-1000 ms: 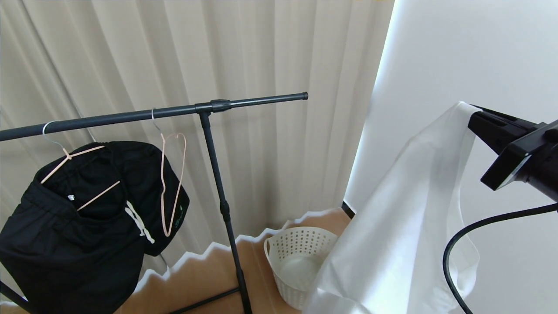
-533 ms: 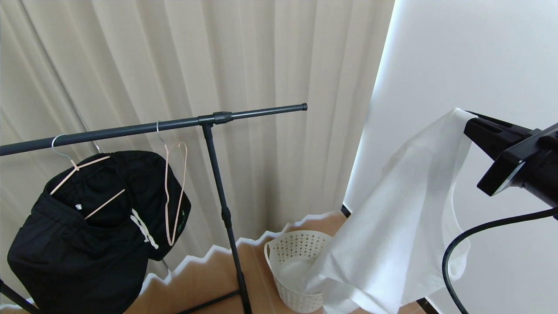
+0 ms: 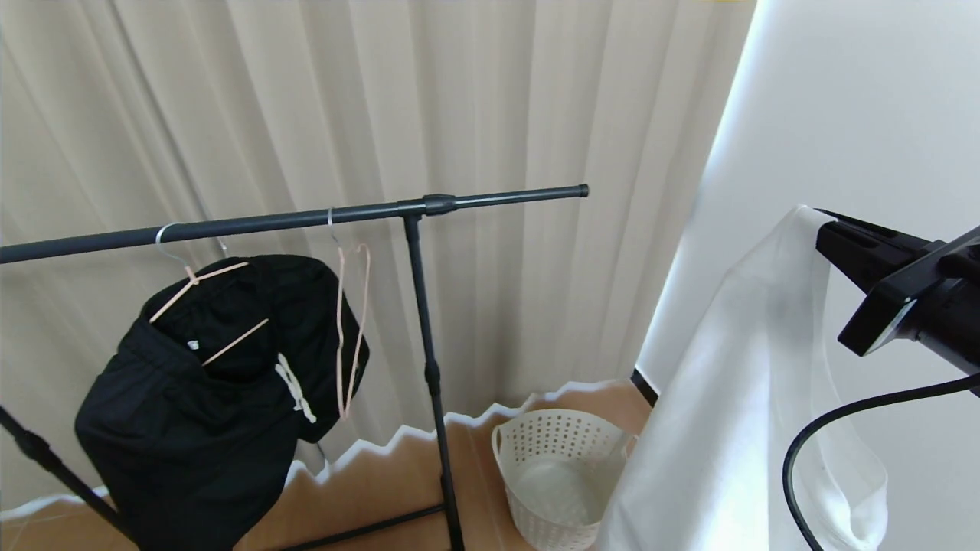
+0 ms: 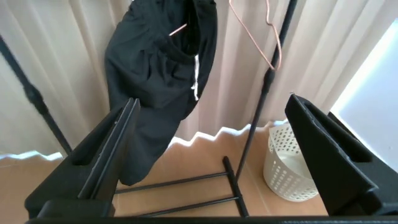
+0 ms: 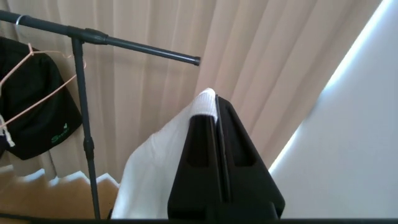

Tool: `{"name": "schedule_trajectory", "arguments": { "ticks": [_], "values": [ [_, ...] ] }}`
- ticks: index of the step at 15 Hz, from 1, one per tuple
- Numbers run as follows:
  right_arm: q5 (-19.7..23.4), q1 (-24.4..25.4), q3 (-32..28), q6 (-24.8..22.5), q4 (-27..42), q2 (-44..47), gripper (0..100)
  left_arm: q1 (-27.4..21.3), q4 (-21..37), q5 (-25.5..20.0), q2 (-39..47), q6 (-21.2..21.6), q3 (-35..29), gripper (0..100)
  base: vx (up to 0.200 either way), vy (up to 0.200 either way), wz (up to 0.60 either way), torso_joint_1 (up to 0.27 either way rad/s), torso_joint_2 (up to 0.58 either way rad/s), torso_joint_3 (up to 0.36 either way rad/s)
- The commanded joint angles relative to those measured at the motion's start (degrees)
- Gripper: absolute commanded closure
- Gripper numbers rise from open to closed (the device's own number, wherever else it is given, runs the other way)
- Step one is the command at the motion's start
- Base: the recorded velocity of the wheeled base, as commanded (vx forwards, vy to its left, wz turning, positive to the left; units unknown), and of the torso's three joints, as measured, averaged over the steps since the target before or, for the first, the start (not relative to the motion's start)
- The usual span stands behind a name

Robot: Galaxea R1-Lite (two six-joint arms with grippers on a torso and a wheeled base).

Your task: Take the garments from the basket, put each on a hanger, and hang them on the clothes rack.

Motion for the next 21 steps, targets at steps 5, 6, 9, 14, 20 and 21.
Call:
{"name": "schedule_trajectory", "arguments": {
  "ticks": [5, 6, 9, 14, 20, 21],
  "values": [
    [0.0, 0.0, 0.1, 0.0, -0.1, 0.1, 100, 0.0, 0.0, 0.1, 0.1, 0.0, 0.0, 0, 0.000, 0.000, 0.12, 0.001, 0.00, 0.001],
    [0.0, 0.0, 0.0, 0.0, -0.1, 0.1, 100, 0.0, 0.0, 0.1, 0.1, 0.0, 0.0, 0, 0.000, 0.000, 0.60, 0.002, 0.01, -0.002],
    [0.0, -0.2, 0.0, 0.0, -0.1, 0.0, 100, 0.0, 0.0, 0.1, 0.1, 0.0, 0.0, 0, 0.000, 0.000, 0.40, -0.002, 0.00, 0.000],
    [0.2, -0.2, 0.1, 0.1, -0.1, 0.1, 100, 0.1, 0.0, 0.0, 0.1, -0.1, 0.0, 0, -0.160, 0.000, 0.00, 0.002, 0.00, -0.001],
    [0.2, -0.2, 0.1, 0.0, -0.1, 0.0, 100, 0.0, 0.0, 0.0, 0.1, 0.1, 0.0, 0, -0.067, 0.167, 0.00, -0.008, 0.00, 0.004],
    [0.2, -0.2, 0.1, 0.0, -0.1, 0.1, 100, 0.0, 0.0, 0.0, 0.1, 0.1, 0.0, 0, 0.000, 0.200, 0.00, -0.002, -0.01, 0.012]
  ]
}}
